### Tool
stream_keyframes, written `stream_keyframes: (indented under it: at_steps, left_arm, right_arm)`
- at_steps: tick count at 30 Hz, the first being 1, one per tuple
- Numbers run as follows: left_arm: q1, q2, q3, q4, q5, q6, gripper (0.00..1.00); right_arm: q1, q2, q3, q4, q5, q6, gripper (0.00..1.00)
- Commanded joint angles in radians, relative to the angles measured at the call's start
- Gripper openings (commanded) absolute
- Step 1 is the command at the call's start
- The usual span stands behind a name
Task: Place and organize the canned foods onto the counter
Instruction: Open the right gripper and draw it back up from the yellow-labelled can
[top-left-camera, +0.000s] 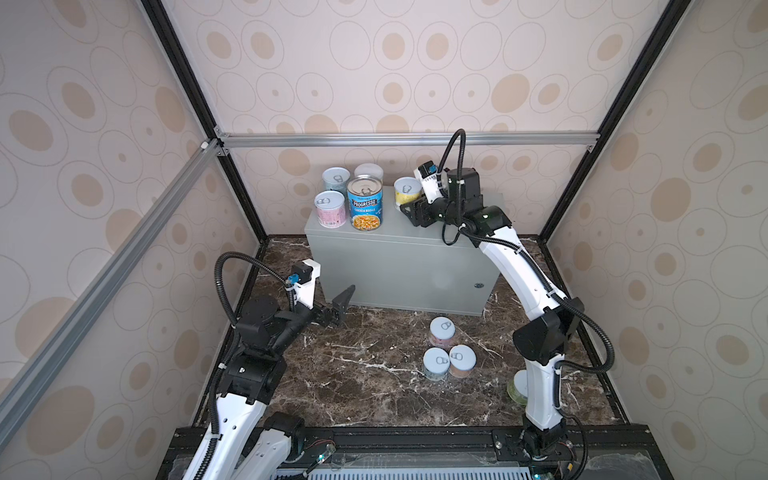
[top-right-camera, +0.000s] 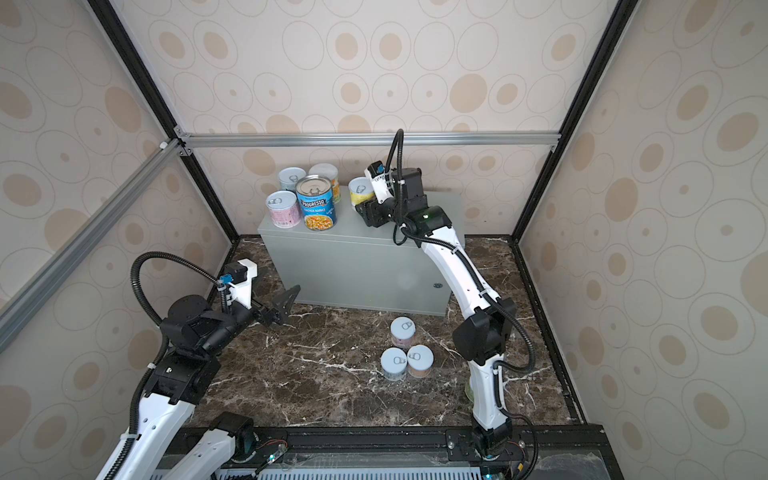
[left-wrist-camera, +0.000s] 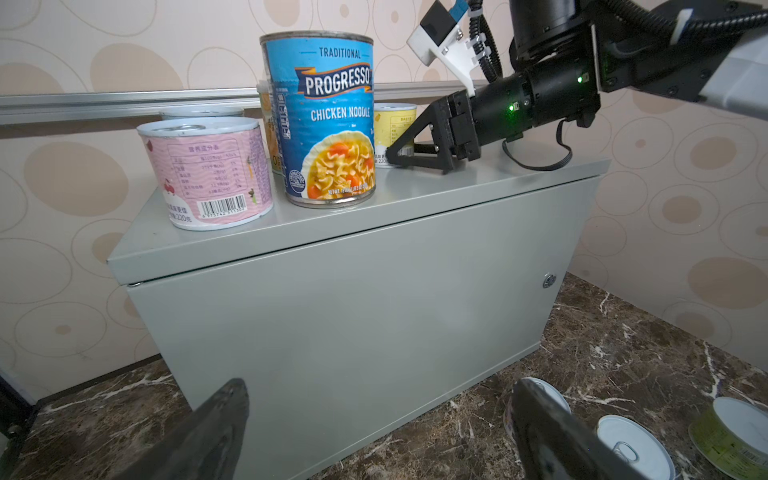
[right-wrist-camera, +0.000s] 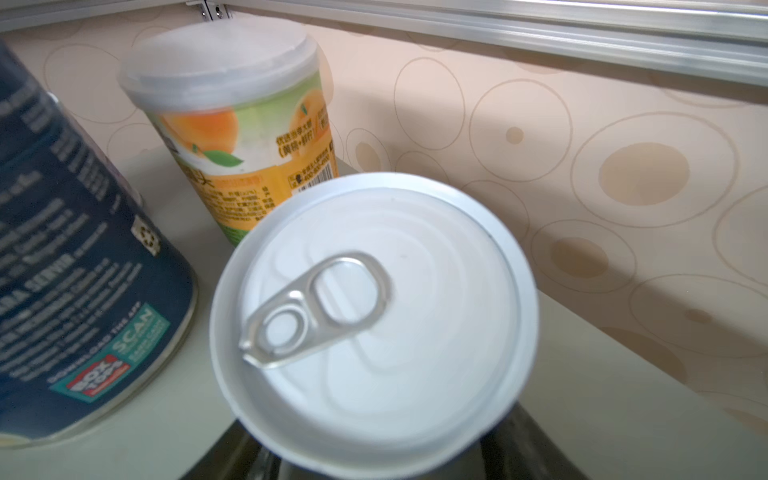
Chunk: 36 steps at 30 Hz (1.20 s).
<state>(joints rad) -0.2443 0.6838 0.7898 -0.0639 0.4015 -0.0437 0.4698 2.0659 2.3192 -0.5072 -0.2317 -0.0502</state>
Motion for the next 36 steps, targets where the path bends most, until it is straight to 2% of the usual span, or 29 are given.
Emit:
stream_keyframes:
  at_steps: [1, 18, 36]
  left_arm:
    - [-0.009, -0.001, 0.031, 0.032, 0.008, 0.024, 0.98]
    - [-0.011, 0.019, 0.057, 0.007, 0.009, 0.024, 0.98]
    - [-0.012, -0.001, 0.044, 0.010, 0.005, 0.025, 0.98]
  right_arm:
    - [0.000, 0.025, 0.033, 0.022, -0.002, 0.013, 0.66]
    - [-0.003, 0.125, 0.160, 0.015, -0.007, 0.036, 0.65]
    - [-0.002, 0.156, 0.195, 0.003, -0.034, 0.049, 0.66]
